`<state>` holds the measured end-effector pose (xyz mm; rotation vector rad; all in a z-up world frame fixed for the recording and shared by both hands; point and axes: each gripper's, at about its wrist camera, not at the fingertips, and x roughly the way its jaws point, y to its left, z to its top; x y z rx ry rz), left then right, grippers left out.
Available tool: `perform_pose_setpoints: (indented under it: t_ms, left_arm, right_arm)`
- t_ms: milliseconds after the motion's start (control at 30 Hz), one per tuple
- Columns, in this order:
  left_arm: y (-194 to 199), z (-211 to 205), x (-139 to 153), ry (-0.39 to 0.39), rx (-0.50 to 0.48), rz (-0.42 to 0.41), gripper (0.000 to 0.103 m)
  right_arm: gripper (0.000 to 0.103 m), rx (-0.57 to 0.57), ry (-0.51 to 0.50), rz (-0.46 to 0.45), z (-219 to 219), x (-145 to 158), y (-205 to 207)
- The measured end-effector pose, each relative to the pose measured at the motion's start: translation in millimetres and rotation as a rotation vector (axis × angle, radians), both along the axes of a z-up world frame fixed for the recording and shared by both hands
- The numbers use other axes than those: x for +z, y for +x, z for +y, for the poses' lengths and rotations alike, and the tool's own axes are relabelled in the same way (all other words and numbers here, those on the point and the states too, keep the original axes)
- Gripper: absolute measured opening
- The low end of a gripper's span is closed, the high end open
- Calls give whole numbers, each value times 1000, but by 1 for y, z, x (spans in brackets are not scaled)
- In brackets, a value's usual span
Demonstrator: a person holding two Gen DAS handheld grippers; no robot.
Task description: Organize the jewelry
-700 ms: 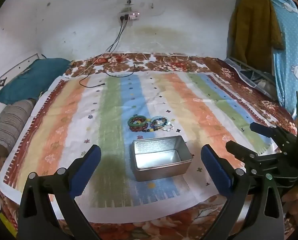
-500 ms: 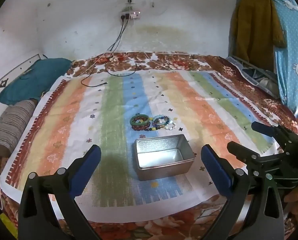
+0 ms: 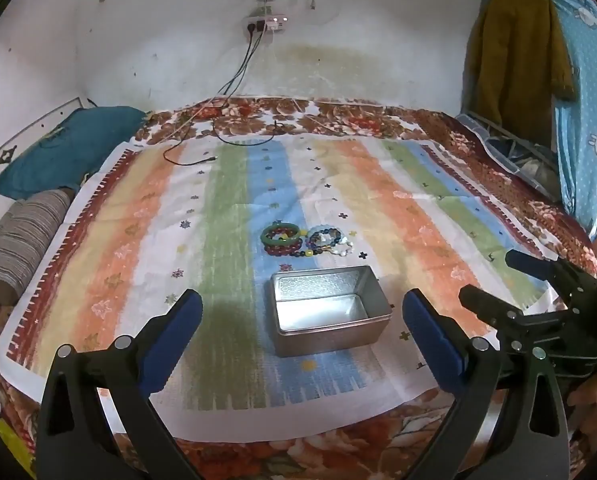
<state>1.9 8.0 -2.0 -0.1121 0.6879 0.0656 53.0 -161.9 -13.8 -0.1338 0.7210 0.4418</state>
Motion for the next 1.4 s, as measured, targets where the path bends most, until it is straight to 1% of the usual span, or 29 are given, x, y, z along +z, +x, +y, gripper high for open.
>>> perform_pose_setpoints:
  t_ms: [233, 533, 767, 1067, 1333, 1367, 1400]
  left_arm:
    - [-1, 6, -1, -12, 12, 1, 98]
    - [1, 5, 0, 2, 24, 4, 98]
    - [1, 0, 0, 23, 24, 3, 98]
    - [4, 0, 2, 30, 28, 25, 98]
    - [8, -1, 2, 31, 26, 43, 98]
    - [10, 0, 2, 29, 28, 47, 98]
    - [10, 3, -5, 24, 31, 51, 98]
  right_arm:
    - [99, 3, 5, 4, 0, 1, 0]
    - [99, -4, 19, 38, 0, 1, 4]
    - [99, -3, 16, 29, 0, 0, 3]
    - [99, -6, 15, 29, 1, 1, 3]
    - [99, -14, 22, 57, 1, 2, 9]
    - [99, -15, 20, 61, 1, 2, 11]
    - [99, -15, 16, 65, 2, 1, 12]
